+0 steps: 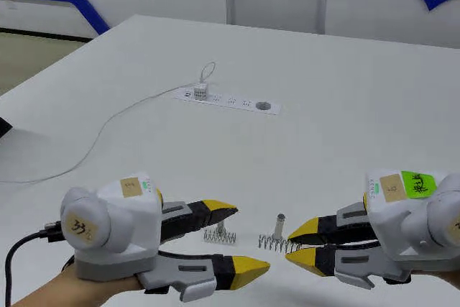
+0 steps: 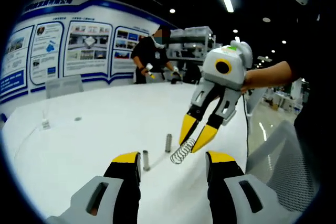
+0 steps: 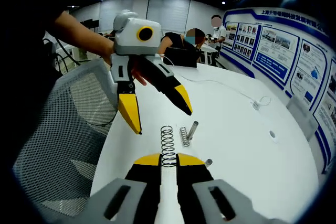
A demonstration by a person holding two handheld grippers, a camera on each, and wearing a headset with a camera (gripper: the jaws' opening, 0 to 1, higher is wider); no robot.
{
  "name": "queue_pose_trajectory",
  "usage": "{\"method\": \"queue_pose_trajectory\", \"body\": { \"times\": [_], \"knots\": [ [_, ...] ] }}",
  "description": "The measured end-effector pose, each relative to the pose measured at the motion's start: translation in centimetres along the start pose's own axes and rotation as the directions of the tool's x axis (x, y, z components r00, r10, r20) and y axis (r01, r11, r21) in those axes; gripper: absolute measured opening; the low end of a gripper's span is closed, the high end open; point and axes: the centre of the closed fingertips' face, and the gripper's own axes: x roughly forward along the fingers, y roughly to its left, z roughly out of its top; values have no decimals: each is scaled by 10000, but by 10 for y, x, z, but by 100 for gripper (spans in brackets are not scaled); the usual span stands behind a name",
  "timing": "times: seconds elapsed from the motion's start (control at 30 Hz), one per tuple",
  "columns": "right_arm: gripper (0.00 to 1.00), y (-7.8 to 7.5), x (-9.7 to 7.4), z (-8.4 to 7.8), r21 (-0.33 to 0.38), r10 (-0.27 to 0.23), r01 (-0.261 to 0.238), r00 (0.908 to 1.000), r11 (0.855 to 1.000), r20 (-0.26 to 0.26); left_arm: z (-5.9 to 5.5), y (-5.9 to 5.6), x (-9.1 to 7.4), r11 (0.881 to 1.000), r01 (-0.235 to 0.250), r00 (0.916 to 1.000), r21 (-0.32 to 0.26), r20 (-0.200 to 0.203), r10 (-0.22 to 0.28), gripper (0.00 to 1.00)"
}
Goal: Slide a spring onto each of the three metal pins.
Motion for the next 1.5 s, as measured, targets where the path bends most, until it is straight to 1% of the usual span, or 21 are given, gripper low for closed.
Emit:
{"method": "queue_pose_trajectory", "body": {
  "times": [0.13, 0.17, 0.27, 0.33, 0.47, 0.57, 0.63, 0.73, 0.77, 0.9, 0.93, 0.97, 1.0, 1.03, 1.07, 1.1, 1.2, 1.3, 1.4, 1.43, 1.5],
  "knots": [
    [11, 3, -3, 6, -318, 49, -49, 10000, 9995, 7, 3, -10, 6, 9982, 434, 9988, 417, -238, -425, 44],
    [11, 3, -4, 7, -415, 78, -78, 10000, 9991, -9, 3, -12, 6, 9966, 510, 9983, 645, -326, -490, 42],
    [11, 3, -5, 8, -503, 122, -124, 9999, 9987, -26, -2, -15, 7, 9927, 685, 9958, 993, -678, -619, 32],
    [11, 2, -6, 9, -575, 111, -113, 9999, 9983, -37, -4, -17, 7, 9904, 765, 9940, 1153, -874, -666, 29],
    [11, 4, -8, 10, -629, 155, -155, 9999, 9979, -2, -3, -18, 5, 9900, 781, 9941, 1172, -842, -685, 28],
    [11, 6, -8, 10, -666, 197, -199, 9998, 9976, -34, 0, -21, 5, 9896, 916, 9940, 1109, -702, -841, 23],
    [11, 8, -9, 10, -682, 241, -243, 9997, 9974, -28, 0, -21, 5, 9857, 939, 9935, 1399, -776, -837, 20],
    [11, 10, -11, 12, -706, 243, -242, 9997, 9972, 13, 0, -25, 4, 9824, 1155, 9905, 1471, -917, -1028, 15],
    [11, 13, -13, 12, -738, 295, -295, 9996, 9968, -2, 0, -25, 4, 9795, 1168, 9903, 1640, -936, -1024, 14],
    [11, 13, -16, 15, -657, 239, -230, 9996, 9976, 123, 1, -28, 3, 9757, 1297, 9886, 1765, -993, -1135, 12],
    [11, 14, -17, 16, -624, 238, -226, 9995, 9978, 183, 1, -28, 2, 9687, 1335, 9875, 2094, -1104, -1122, 12],
    [11, 14, -17, 18, -622, 203, -187, 9995, 9979, 254, 4, -27, 3, 9527, 1276, 9894, 2758, -1020, -1030, 11],
    [11, 12, -19, 18, -669, 85, -65, 9996, 9977, 285, 5, -28, 3, 9321, 1216, 9909, 3411, -956, -943, 11],
    [11, 12, -20, 19, -697, 97, -74, 9994, 9975, 322, 4, -31, 3, 9315, 1323, 9892, 3388, -1045, -1025, 10],
    [11, 13, -21, 19, -832, 140, -112, 9994, 9965, 321, 4, -33, 3, 9391, 1342, 9889, 3165, -1041, -1062, 10],
    [11, 13, -22, 20, -976, 95, -59, 9993, 9952, 361, 6, -33, 3, 9337, 1341, 9894, 3319, -977, -1074, 10],
    [11, 15, -25, 22, -986, 20, 23, 9991, 9951, 434, 8, -34, 2, 9326, 1407, 9890, 3323, -914, -1166, 9],
    [12, 15, -25, 21, -1102, -41, 83, 9993, 9939, 379, 8, -36, 2, 9294, 1518, 9874, 3364, -935, -1275, 9],
    [12, 15, -26, 20, -1026, -92, 125, 9994, 9946, 331, 9, -38, 3, 9269, 1550, 9869, 3417, -967, -1293, 9],
    [13, 14, -26, 21, -987, -136, 171, 9993, 9950, 360, 10, -39, 3, 9260, 1531, 9874, 3450, -921, -1290, 9],
    [19, 14, -27, 20, -880, -138, 168, 9993, 9960, 344, 14, -39, 2, 9261, 1524, 9878, 3450, -840, -1313, 9]
  ]
}}
